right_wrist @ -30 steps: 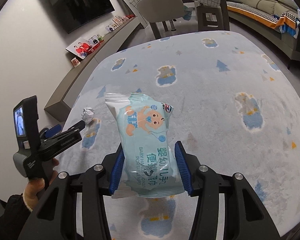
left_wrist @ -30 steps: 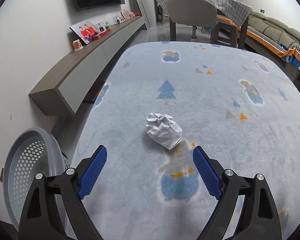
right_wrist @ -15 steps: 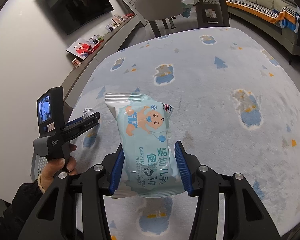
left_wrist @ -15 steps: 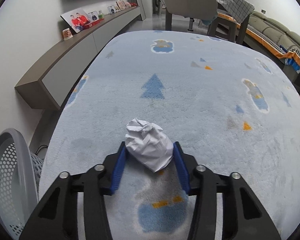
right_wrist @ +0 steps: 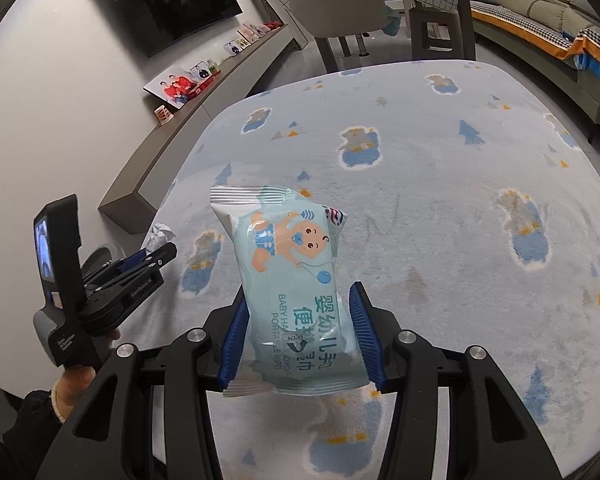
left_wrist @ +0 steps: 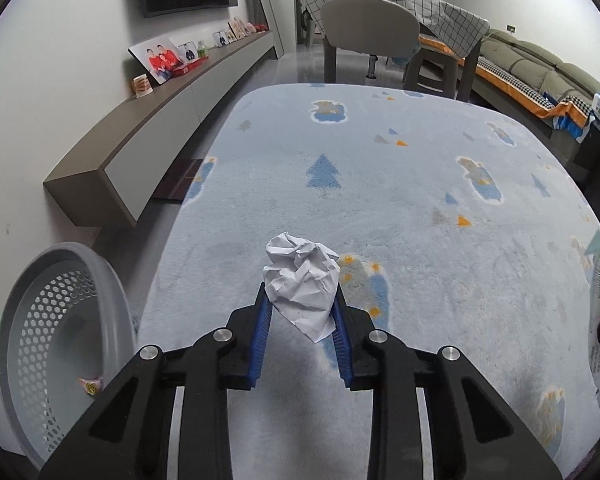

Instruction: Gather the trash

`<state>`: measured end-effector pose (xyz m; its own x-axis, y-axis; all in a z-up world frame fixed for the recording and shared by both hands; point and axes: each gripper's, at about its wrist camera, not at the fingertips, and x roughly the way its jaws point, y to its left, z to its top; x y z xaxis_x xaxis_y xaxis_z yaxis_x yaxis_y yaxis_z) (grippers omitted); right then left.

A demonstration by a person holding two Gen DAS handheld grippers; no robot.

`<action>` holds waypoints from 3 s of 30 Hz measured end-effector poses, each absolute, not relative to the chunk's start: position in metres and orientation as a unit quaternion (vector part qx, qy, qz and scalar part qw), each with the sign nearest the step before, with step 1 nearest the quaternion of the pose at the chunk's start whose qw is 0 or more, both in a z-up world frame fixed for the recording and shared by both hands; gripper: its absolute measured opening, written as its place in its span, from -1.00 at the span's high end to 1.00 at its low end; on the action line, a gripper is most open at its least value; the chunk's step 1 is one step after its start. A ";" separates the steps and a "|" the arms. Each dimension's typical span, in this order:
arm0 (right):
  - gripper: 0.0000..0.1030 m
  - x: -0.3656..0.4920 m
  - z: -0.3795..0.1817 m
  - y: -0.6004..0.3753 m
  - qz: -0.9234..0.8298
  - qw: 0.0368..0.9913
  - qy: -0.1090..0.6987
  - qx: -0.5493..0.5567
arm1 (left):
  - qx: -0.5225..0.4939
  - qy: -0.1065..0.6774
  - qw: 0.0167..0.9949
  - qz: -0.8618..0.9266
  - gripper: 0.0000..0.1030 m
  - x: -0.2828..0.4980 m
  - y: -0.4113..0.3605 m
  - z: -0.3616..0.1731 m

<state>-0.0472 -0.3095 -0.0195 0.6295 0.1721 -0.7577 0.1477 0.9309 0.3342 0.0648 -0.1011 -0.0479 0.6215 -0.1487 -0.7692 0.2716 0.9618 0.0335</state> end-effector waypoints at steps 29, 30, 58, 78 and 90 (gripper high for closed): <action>0.08 0.041 0.007 -0.045 0.195 0.881 0.430 0.044 | 0.034 0.392 0.917 0.063 0.45 0.008 0.127 0.003; 0.08 0.044 0.006 -0.037 0.201 0.879 0.431 0.040 | 0.034 0.391 0.917 0.070 0.44 0.008 0.132 0.002; -0.22 0.062 -0.024 0.010 0.242 0.869 0.431 0.008 | -0.006 0.393 0.912 0.114 -0.37 0.010 0.168 -0.013; -0.24 0.058 -0.027 0.007 0.226 0.873 0.433 0.009 | -0.012 0.376 0.917 0.135 -0.80 0.006 0.173 -0.007; -0.30 0.054 -0.030 0.008 0.209 0.877 0.433 -0.006 | -0.008 0.375 0.917 0.136 -0.87 0.005 0.173 -0.008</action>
